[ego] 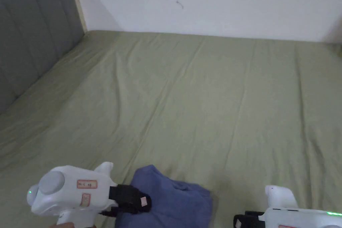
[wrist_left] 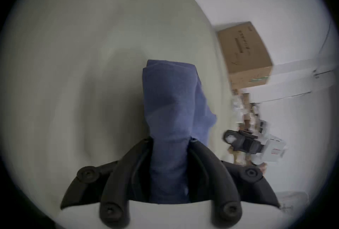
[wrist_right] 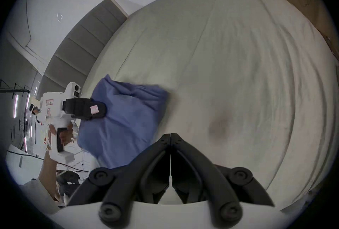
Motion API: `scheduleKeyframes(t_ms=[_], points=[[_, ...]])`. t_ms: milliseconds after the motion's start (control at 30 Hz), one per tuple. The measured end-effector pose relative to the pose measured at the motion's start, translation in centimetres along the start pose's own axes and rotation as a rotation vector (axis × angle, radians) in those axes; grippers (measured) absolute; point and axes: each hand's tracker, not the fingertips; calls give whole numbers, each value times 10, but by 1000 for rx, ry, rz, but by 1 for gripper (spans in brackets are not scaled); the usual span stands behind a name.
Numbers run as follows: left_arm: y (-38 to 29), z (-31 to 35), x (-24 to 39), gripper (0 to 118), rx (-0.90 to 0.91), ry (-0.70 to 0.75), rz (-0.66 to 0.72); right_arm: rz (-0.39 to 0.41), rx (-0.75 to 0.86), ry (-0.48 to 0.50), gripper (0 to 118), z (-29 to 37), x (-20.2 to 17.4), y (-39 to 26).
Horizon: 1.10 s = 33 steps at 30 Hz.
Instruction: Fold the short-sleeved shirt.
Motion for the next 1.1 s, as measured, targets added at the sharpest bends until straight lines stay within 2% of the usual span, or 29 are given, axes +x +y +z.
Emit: scheduleKeyframes(t_ms=[100, 133, 233, 300, 367, 400, 467, 600, 633, 800, 833, 867, 900, 933, 967, 1100], points=[[28, 43, -13, 23, -5, 245, -36, -93, -9, 65, 0, -7, 6, 3], [49, 52, -35, 23, 15, 352, -83, -104, -9, 63, 0, -9, 7, 3], [80, 86, -48, 23, 29, 656, -165, -101, -22, 30, 0, -19, 8, 2], [102, 87, -67, 23, -14, 939, -307, -111, -39, 31, 0, -27, 10, 0], [118, 87, -83, 23, -58, 1168, -391, -121, -55, 30, 0, -33, 10, -2], [109, 86, -78, 23, -63, 1210, -423, -121, -60, 26, 0, -36, 10, -2], [116, 90, -94, 28, -46, 1183, -398, -121, -72, 22, 0, -40, 9, -4], [104, 106, -82, 94, 45, 1169, -307, -122, -82, 27, 0, -41, 10, -5], [101, 111, -77, 99, 70, 1154, -300, -120, -83, 24, 0, -40, 11, -5], [102, 132, -59, 98, 115, 1086, -281, -133, -62, 20, 0, -30, 18, -4], [98, 136, -50, 95, 135, 1055, -263, -131, -54, 24, 0, -28, 20, -5], [93, 139, -40, 80, 156, 1011, -253, -132, -47, 24, 0, -25, 21, -5], [86, 142, -31, 38, 186, 959, -239, -134, -38, 23, 0, -23, 22, -6], [83, 139, -31, 3, 198, 899, -225, -133, -30, 27, 0, -19, 23, -7], [76, 138, -23, 0, 213, 845, -216, -137, -25, 29, 0, -16, 23, -9], [30, 111, 29, 0, 266, 666, -266, -143, 8, 44, 0, 2, 24, -18]])
